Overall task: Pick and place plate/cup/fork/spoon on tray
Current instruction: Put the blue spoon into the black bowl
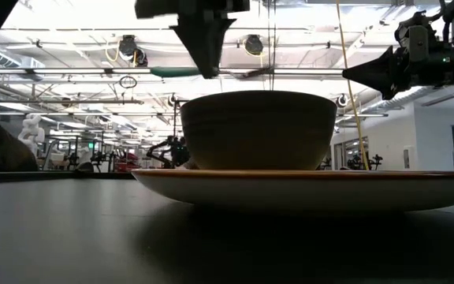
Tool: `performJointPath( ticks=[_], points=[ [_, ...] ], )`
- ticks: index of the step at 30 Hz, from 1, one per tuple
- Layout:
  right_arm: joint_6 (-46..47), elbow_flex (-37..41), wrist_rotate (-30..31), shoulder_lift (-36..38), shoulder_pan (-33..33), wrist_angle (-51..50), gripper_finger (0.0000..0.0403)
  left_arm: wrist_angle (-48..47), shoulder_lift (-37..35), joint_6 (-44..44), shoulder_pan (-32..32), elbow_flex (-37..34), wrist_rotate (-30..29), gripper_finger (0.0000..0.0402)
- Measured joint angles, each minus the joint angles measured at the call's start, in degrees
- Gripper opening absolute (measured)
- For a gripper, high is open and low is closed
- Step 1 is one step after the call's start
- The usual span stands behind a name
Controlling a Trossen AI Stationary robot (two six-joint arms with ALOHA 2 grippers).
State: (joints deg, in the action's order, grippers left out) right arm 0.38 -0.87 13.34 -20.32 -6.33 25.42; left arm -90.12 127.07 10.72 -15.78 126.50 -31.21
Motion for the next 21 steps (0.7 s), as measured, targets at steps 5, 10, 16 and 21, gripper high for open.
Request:
performJointPath(
  ticks=[5,10,16,21],
  points=[
    [0.4,0.0,0.0,0.0,0.0,-0.4,0.0,0.0,2.5,2.4,-1.7,-0.1,-7.7,0.0036],
    [0.4,0.0,0.0,0.0,0.0,-0.4,0.0,0.2,4.4,4.3,-3.7,-0.3,-12.1,0.0036],
    [0.4,0.0,0.0,0.0,0.0,-0.4,0.0,0.2,4.3,3.2,-5.8,-1.2,-12.4,0.0036],
    [0.5,0.0,0.0,0.0,0.0,-0.4,0.0,0.2,4.0,5.3,-8.9,-2.5,-16.1,0.0036]
  ],
)
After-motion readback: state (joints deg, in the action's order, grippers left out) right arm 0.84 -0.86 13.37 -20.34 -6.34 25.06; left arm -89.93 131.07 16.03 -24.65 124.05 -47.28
